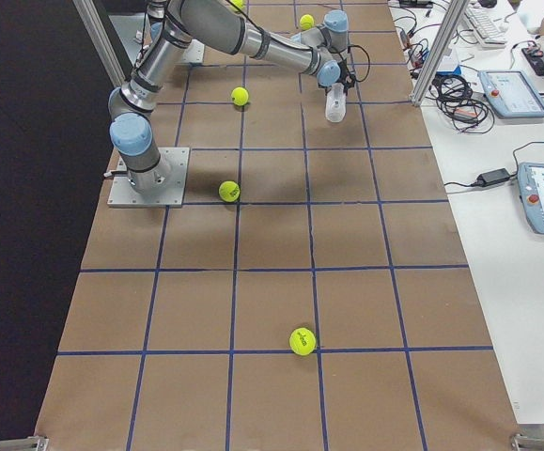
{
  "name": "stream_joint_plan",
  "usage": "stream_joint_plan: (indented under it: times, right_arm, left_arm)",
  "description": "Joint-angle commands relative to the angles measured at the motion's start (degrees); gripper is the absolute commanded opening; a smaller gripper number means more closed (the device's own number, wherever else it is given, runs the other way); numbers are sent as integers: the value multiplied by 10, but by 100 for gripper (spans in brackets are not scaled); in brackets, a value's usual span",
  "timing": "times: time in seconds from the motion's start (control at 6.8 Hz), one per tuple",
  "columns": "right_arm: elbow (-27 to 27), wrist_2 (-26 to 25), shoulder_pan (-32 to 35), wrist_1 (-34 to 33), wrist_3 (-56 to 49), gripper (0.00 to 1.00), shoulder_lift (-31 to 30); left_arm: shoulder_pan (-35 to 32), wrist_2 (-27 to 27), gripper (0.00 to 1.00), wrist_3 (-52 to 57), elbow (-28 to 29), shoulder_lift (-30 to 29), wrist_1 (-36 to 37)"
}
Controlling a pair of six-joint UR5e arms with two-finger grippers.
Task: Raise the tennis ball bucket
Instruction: 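Drag the tube with the right gripper toward the table center, then release the tube and raise the right gripper back to rest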
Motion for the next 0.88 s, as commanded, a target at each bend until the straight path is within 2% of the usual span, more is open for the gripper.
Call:
stream_joint_plan:
  times: [0.0, 0.15, 0.44, 0.59, 0.74]
  right_arm:
    - [-2, 4, 0, -2, 1, 100, -5]
    - [-4, 22, 0, -4, 1, 100, -7]
    - [-31, 23, -3, 0, 49, 100, -49]
    - [-33, 22, -4, 4, 134, 100, -76]
    - [-32, 21, -20, 45, 201, 100, -105]
  left_arm:
    - [-1, 0, 100, 0, -1, 0, 0]
    - [-1, 1, 100, 0, -3, 0, 0]
    - [-2, -2, 100, -4, -5, 1, 0]
    - [-1, -10, 100, -3, -15, 5, 0]
    - [0, -24, 100, -8, -10, -2, 0]
